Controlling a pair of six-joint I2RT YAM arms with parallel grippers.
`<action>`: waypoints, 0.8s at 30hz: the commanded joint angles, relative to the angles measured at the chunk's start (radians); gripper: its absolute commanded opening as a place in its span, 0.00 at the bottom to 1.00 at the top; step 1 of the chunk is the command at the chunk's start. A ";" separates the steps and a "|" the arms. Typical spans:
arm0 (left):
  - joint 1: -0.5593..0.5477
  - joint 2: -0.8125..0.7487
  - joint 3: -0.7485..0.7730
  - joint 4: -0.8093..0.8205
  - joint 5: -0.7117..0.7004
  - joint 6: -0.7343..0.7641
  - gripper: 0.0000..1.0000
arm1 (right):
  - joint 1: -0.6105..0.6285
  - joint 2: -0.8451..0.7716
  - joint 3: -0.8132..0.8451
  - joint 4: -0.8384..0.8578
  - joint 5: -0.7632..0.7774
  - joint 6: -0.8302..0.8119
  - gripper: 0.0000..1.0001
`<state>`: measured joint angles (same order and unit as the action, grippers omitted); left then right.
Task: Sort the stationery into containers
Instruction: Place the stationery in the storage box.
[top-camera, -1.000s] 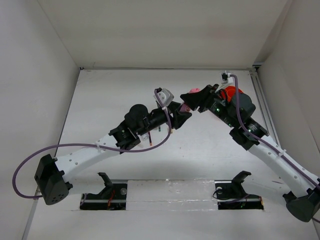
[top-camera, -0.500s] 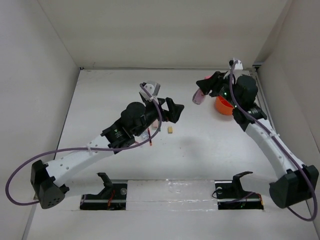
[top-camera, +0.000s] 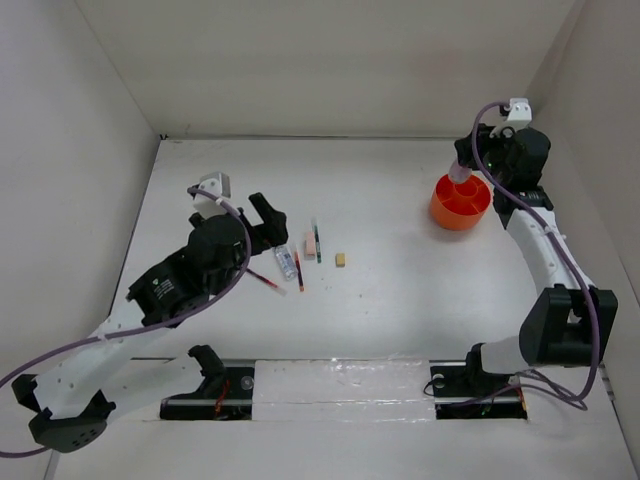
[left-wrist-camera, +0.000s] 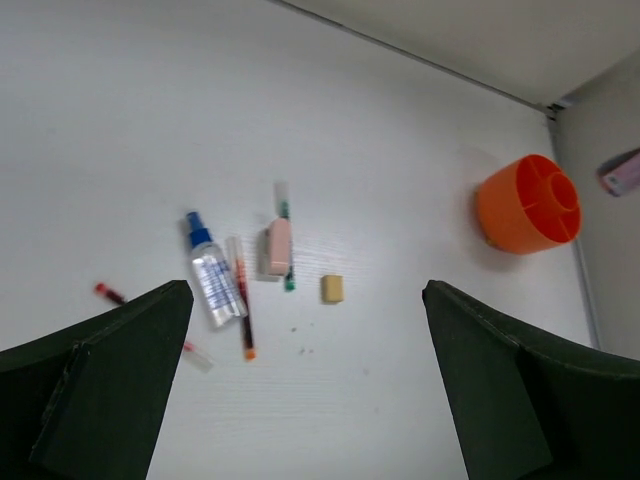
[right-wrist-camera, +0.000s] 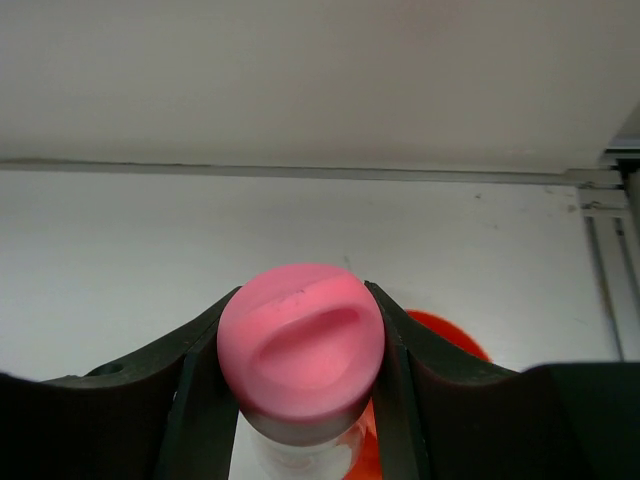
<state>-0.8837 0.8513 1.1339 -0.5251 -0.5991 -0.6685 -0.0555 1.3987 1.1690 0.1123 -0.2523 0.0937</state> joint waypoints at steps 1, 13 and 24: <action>0.002 -0.047 0.027 -0.190 -0.132 -0.023 1.00 | -0.047 0.046 0.066 0.096 0.036 -0.058 0.00; 0.002 -0.167 -0.112 -0.133 -0.173 0.021 1.00 | -0.170 0.152 0.044 0.224 -0.090 0.015 0.00; 0.002 -0.115 -0.112 -0.121 -0.143 0.041 1.00 | -0.139 0.213 0.018 0.250 -0.099 0.017 0.00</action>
<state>-0.8825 0.7326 1.0267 -0.6727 -0.7399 -0.6456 -0.2111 1.6176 1.1801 0.2554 -0.3332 0.1097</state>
